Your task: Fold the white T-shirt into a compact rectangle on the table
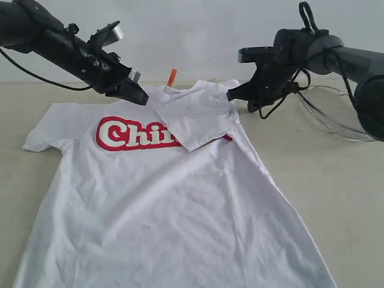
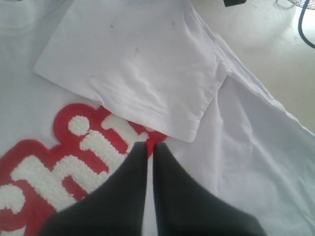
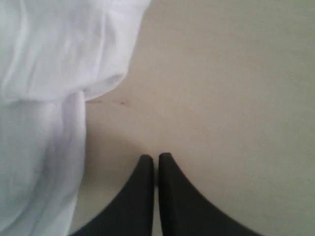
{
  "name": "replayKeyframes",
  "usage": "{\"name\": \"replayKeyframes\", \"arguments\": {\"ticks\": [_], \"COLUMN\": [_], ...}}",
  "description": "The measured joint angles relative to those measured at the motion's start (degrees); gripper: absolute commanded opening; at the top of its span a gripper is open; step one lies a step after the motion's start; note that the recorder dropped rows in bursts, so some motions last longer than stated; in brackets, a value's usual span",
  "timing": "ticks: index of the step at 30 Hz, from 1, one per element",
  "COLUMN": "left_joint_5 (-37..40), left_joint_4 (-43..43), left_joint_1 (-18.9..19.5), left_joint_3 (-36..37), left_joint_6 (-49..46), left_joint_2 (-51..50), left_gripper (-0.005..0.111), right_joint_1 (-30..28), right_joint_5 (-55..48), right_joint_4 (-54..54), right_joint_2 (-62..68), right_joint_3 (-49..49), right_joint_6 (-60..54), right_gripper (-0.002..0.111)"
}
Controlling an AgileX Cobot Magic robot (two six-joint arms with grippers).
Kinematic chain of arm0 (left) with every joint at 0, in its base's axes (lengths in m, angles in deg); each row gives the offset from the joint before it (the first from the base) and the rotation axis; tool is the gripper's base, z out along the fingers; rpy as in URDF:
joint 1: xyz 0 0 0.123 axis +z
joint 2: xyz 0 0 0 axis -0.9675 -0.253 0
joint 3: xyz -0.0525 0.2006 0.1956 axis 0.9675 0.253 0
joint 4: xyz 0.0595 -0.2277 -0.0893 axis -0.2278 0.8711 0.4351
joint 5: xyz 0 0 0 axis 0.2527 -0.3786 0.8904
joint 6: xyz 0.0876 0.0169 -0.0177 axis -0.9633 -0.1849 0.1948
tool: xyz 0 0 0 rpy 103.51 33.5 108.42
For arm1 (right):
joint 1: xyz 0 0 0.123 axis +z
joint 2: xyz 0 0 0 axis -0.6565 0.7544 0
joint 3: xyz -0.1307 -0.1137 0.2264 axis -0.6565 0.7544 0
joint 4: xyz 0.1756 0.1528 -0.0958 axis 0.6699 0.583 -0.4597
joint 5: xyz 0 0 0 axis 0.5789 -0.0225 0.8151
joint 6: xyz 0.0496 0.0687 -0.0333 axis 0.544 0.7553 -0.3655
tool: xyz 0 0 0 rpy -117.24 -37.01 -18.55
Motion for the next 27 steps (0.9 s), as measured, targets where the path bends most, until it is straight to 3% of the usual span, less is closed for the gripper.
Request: {"name": "replayKeyframes", "arguments": {"ticks": [12,27], "left_joint_5": [-0.1,0.0], "left_joint_4": [0.0,0.0], "left_joint_1": [0.0,0.0], "left_joint_3": [0.0,0.0], "left_joint_6": [0.0,0.0], "left_joint_2": [0.0,1.2], "left_gripper": [0.005,0.005], "right_joint_1": [0.0,5.1], "right_joint_5": [-2.5,-14.4], "right_joint_4": [13.7,10.2], "right_joint_2": [-5.1,-6.4], "right_joint_3": [0.1,0.1], "right_joint_6": [-6.6,-4.9], "right_gripper": [0.000,0.000]}}
